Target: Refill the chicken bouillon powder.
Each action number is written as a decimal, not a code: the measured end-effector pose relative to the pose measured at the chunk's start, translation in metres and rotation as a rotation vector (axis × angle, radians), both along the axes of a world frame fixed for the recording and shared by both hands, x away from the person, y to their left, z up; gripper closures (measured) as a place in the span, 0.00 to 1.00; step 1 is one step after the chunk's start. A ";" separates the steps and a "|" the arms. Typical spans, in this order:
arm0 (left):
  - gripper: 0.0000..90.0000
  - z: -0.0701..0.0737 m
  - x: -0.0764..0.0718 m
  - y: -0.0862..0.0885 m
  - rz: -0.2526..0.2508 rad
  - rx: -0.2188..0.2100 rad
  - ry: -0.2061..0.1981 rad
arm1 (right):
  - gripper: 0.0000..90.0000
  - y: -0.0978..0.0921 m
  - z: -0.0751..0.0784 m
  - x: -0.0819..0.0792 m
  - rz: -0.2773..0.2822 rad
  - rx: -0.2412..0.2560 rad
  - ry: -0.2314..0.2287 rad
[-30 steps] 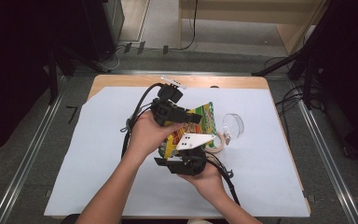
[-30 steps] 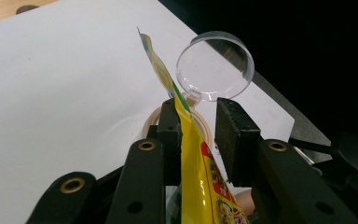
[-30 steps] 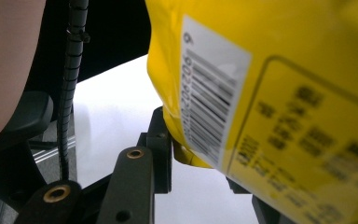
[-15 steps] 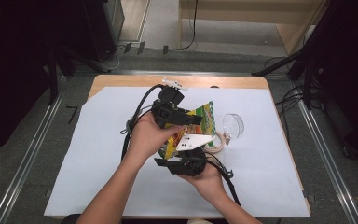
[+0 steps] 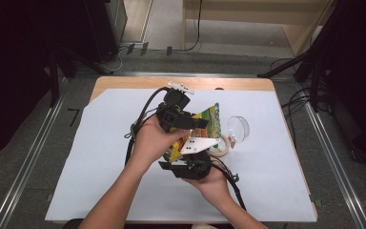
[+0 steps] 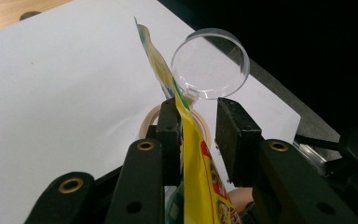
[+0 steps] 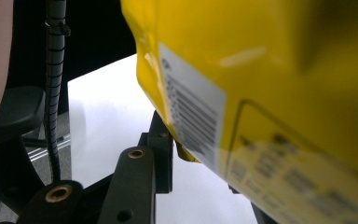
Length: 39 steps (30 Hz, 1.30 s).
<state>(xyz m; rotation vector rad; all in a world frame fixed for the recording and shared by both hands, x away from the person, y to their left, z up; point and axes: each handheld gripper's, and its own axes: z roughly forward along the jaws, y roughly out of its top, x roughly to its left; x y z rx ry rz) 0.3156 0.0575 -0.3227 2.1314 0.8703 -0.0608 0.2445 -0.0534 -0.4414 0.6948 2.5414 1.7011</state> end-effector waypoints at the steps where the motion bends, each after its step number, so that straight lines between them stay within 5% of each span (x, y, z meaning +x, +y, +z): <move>1: 0.79 0.000 0.000 0.000 0.000 -0.002 0.000 | 0.78 0.000 0.000 0.000 -0.001 0.000 -0.001; 22: 0.81 -0.003 0.014 0.004 0.006 -0.022 0.064 | 0.77 0.000 0.004 0.001 0.001 -0.002 -0.012; 39: 0.82 -0.003 0.013 0.003 0.011 -0.018 0.060 | 0.77 0.000 0.003 0.002 0.002 -0.003 -0.007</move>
